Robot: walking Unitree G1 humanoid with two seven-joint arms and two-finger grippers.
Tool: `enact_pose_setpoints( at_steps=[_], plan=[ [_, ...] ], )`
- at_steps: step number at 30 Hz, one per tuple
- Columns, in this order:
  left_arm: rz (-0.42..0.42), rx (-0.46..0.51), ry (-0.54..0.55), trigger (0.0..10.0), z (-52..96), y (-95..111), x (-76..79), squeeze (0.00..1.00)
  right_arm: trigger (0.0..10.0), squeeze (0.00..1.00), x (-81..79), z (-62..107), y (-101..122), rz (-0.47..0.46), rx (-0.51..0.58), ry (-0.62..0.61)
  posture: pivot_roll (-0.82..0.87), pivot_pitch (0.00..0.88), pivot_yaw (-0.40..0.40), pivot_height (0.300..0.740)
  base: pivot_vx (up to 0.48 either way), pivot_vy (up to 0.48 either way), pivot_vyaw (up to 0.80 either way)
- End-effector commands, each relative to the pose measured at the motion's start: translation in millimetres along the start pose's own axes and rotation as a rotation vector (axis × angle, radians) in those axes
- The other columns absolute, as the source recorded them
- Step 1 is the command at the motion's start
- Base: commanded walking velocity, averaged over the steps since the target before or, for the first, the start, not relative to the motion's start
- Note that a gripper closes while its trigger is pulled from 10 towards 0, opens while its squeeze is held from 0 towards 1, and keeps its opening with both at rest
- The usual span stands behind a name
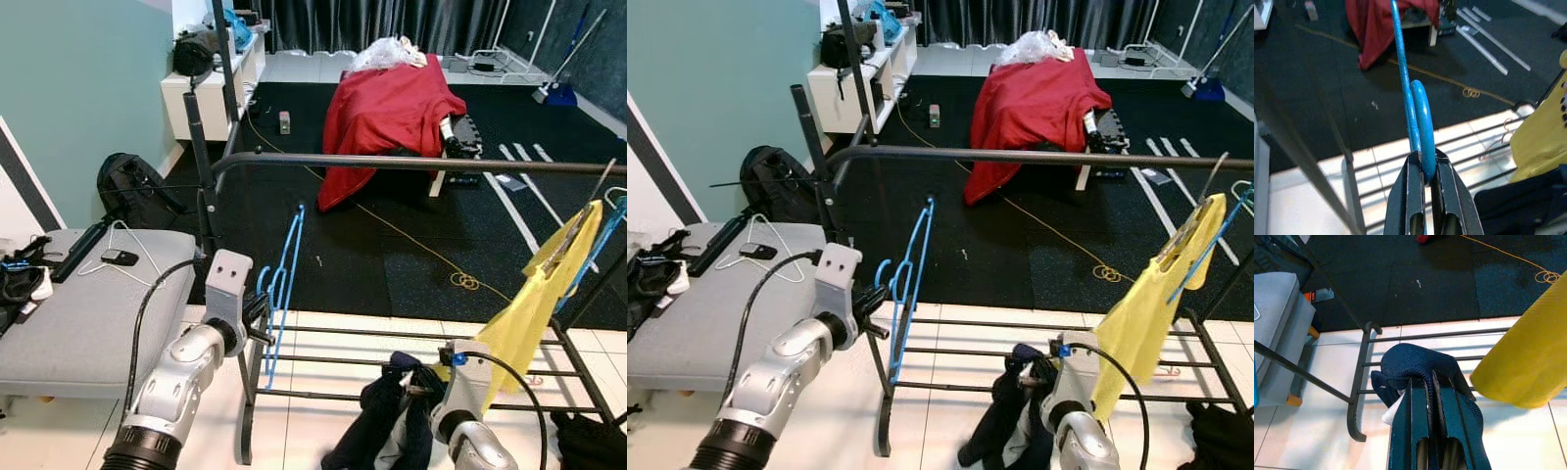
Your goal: Hang hanger
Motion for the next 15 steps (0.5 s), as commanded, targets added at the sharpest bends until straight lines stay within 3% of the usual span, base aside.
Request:
enact_pose_setpoints(
  at_steps=[1, 4, 5, 6, 8, 11, 15],
  plan=[
    [-0.002, 0.038, 0.002, 10.0, -0.6, 11.0, 1.2, 0.0, 10.0, 0.0, -0.8, -0.6, 11.9, -0.007, 0.055, 0.008, -0.12, 0.063, 0.025, 0.735, 0.0, 0.0, 0.0],
    [-0.021, 0.16, -0.01, 10.0, -0.5, 52.6, 1.1, 0.0, 10.0, 0.0, -2.5, -1.7, 12.6, -0.012, 0.055, 0.025, -0.12, 0.053, 0.019, 0.735, 0.0, 0.0, 0.0],
    [-0.021, 0.16, -0.01, 10.0, -0.5, 52.6, 1.1, 0.0, 10.0, 0.0, -2.5, -1.7, 12.6, -0.012, 0.055, 0.025, -0.12, 0.053, 0.019, 0.735, 0.0, 0.0, 0.0],
    [-0.023, 0.216, -0.007, 10.0, -0.2, 68.5, 0.1, 0.0, 10.0, 0.0, -2.6, -1.8, 12.4, -0.012, 0.053, 0.026, -0.12, 0.053, 0.021, 0.735, 0.0, 0.0, 0.0],
    [-0.023, 0.216, -0.007, 10.0, -0.2, 68.5, 0.1, 0.0, 10.0, 0.0, -2.6, -1.8, 12.4, -0.012, 0.053, 0.026, -0.12, 0.053, 0.021, 0.735, 0.0, 0.0, 0.0],
    [-0.005, 0.375, 0.001, 10.0, 3.1, 107.0, -1.7, 0.0, 10.0, 0.0, -2.8, -2.7, 13.3, -0.013, 0.055, 0.024, -0.12, 0.057, 0.022, 0.735, 0.0, 0.0, 0.0],
    [0.01, 0.446, 0.004, 10.0, 5.9, 123.2, -3.0, 0.0, 10.0, 0.0, -2.9, -2.9, 13.7, -0.014, 0.057, 0.022, -0.12, 0.061, 0.021, 0.735, 0.203, 0.0, 0.0]
  ],
)
Point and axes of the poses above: a point about 5 cm out from each wrist's last joint towards the gripper, its own z axis pointing back from the gripper into the wrist, its own y axis along the axis of the wrist's last joint, x = y × z, the point moved 3 cm from there along -z, pointing out of the wrist towards the gripper, and after that the axes turned 8 degrees about -z, right-handed, at the moved point
